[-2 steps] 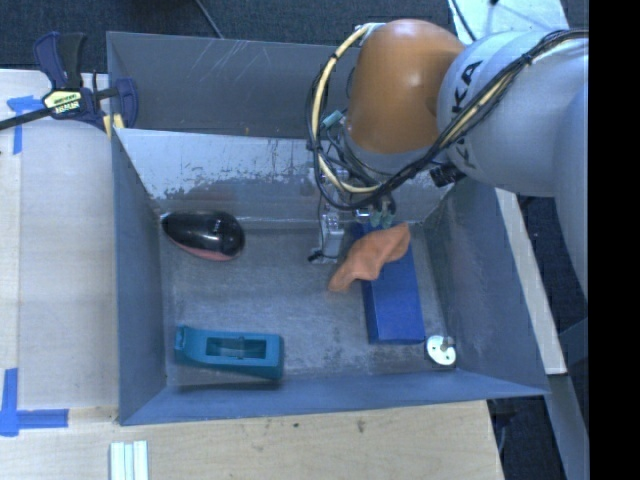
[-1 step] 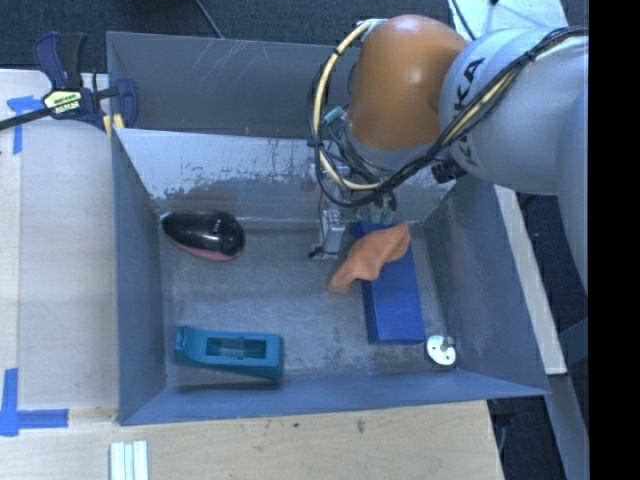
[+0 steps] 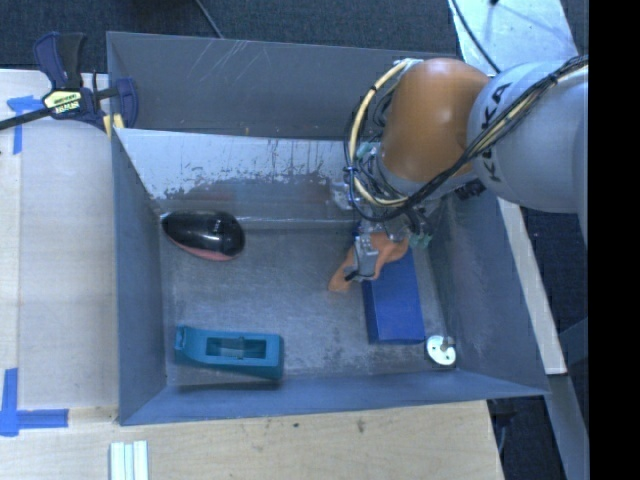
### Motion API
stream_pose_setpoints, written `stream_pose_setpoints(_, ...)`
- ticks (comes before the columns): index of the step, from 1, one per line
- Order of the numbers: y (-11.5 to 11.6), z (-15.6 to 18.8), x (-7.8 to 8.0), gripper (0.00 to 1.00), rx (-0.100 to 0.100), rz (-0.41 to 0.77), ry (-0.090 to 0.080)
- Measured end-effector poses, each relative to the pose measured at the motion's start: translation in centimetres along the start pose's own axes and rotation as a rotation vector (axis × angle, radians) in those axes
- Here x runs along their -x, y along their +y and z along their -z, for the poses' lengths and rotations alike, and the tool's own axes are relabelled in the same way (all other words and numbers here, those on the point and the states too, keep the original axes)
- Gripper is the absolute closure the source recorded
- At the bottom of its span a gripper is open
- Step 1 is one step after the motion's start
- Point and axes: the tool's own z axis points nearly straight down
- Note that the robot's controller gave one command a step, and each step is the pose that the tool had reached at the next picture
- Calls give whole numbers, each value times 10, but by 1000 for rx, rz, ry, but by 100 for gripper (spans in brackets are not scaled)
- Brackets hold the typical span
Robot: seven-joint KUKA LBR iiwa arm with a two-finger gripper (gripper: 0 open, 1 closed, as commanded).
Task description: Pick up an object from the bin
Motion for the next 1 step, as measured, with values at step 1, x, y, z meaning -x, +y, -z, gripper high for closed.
stream_pose_setpoints(1,-62,3,-24,0,-3,83,6)
